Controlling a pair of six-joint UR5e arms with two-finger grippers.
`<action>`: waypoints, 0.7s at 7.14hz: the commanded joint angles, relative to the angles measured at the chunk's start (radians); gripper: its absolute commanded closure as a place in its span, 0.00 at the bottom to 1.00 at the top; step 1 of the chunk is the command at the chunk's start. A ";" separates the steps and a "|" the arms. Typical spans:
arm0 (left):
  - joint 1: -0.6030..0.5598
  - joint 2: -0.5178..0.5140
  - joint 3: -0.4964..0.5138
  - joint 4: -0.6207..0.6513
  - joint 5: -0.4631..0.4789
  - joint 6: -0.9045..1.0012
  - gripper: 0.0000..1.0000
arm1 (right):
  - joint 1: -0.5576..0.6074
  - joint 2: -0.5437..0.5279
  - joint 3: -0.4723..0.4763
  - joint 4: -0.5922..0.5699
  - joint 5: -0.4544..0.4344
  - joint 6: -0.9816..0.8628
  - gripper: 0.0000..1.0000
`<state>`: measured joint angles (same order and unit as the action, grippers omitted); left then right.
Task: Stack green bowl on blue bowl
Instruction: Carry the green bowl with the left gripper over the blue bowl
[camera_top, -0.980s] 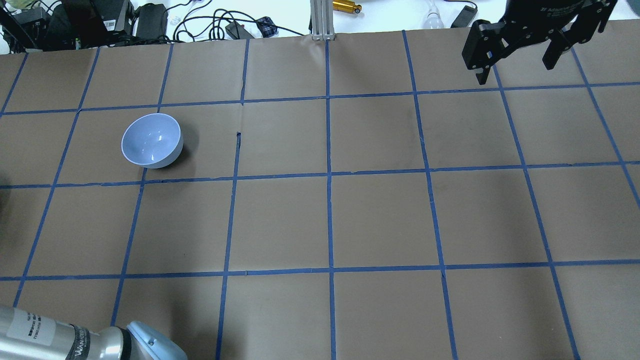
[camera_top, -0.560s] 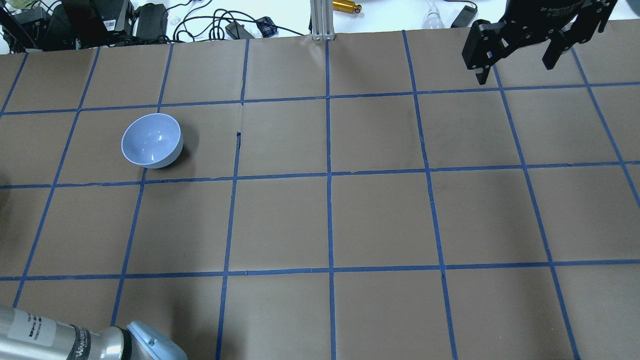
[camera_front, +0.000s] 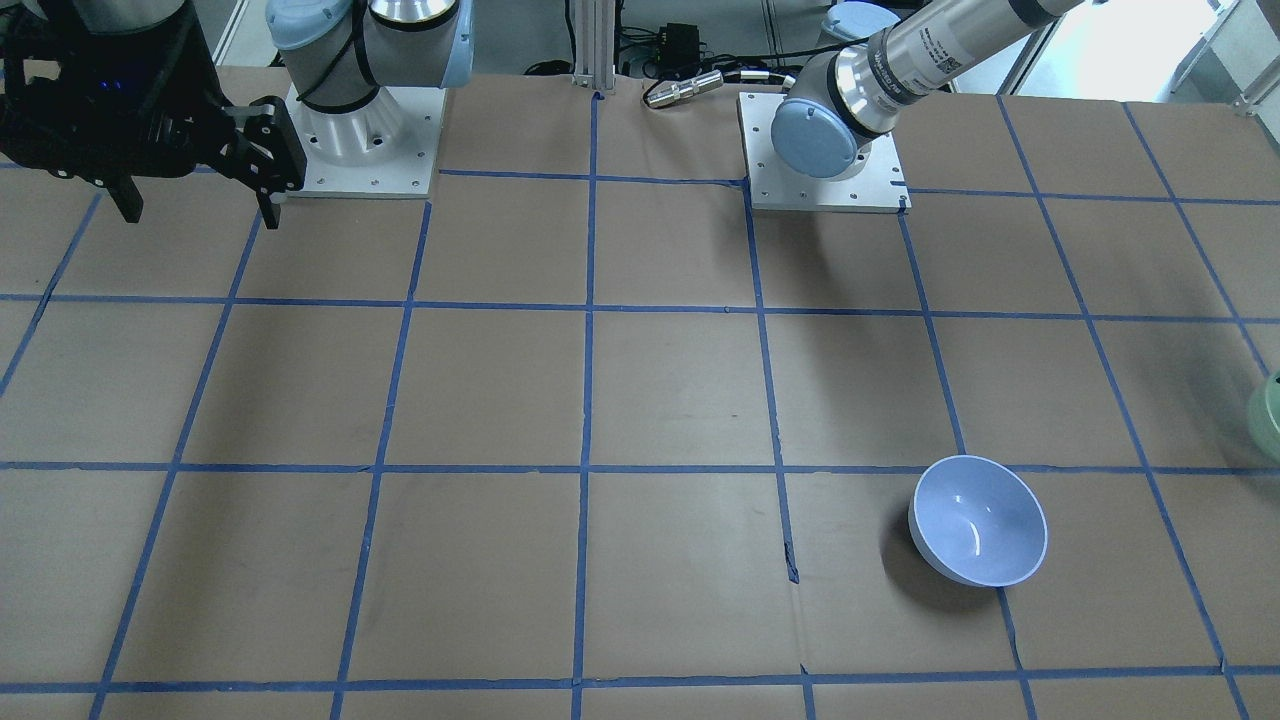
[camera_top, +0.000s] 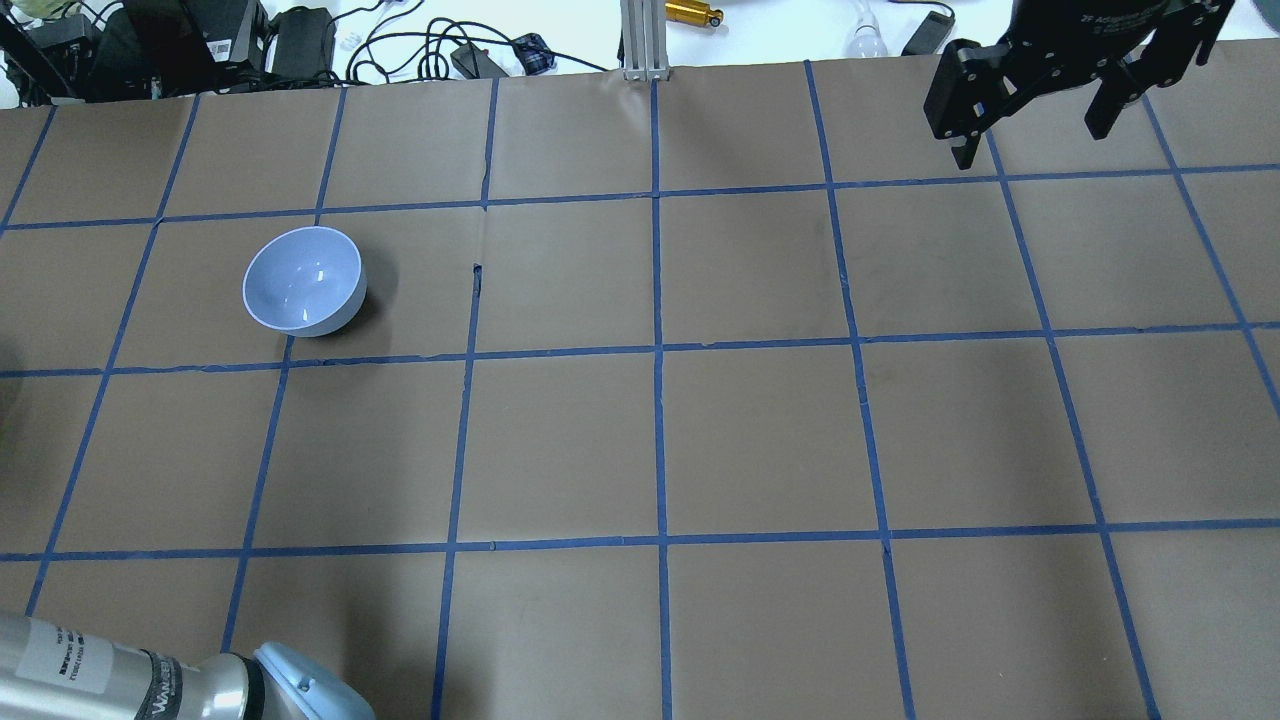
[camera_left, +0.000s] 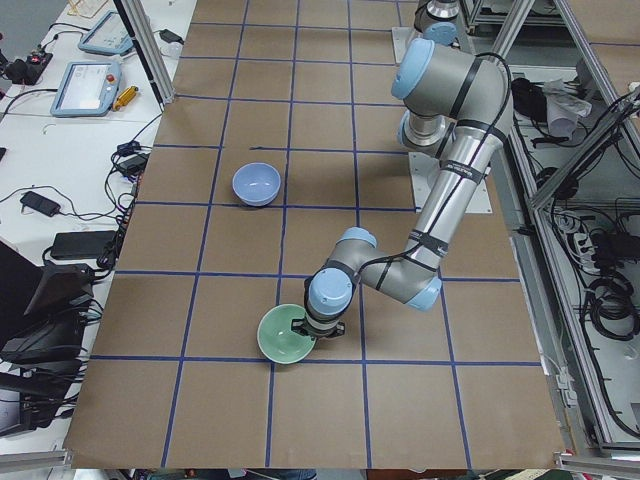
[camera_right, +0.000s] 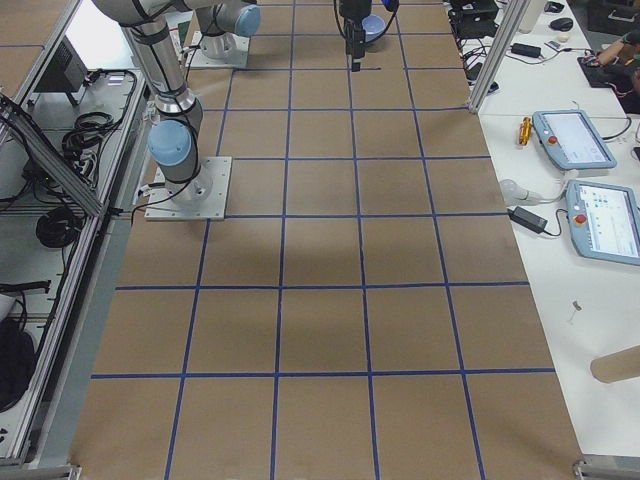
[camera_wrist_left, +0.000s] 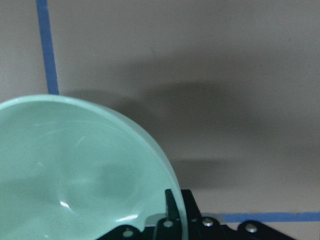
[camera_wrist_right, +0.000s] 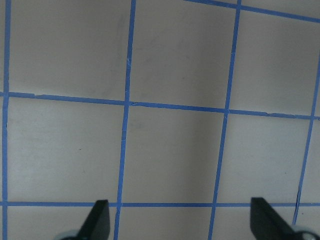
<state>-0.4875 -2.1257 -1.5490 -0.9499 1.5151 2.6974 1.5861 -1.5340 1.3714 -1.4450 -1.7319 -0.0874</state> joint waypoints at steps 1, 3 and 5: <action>-0.032 0.054 -0.006 -0.035 -0.033 -0.008 1.00 | 0.000 0.000 0.000 0.000 0.000 0.000 0.00; -0.147 0.124 -0.017 -0.108 -0.069 -0.101 1.00 | 0.000 0.000 0.000 0.000 0.000 0.000 0.00; -0.317 0.206 -0.025 -0.238 -0.082 -0.271 1.00 | 0.000 0.000 0.000 0.000 0.000 0.000 0.00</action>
<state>-0.7048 -1.9684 -1.5672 -1.1206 1.4449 2.5279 1.5861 -1.5340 1.3714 -1.4450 -1.7319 -0.0874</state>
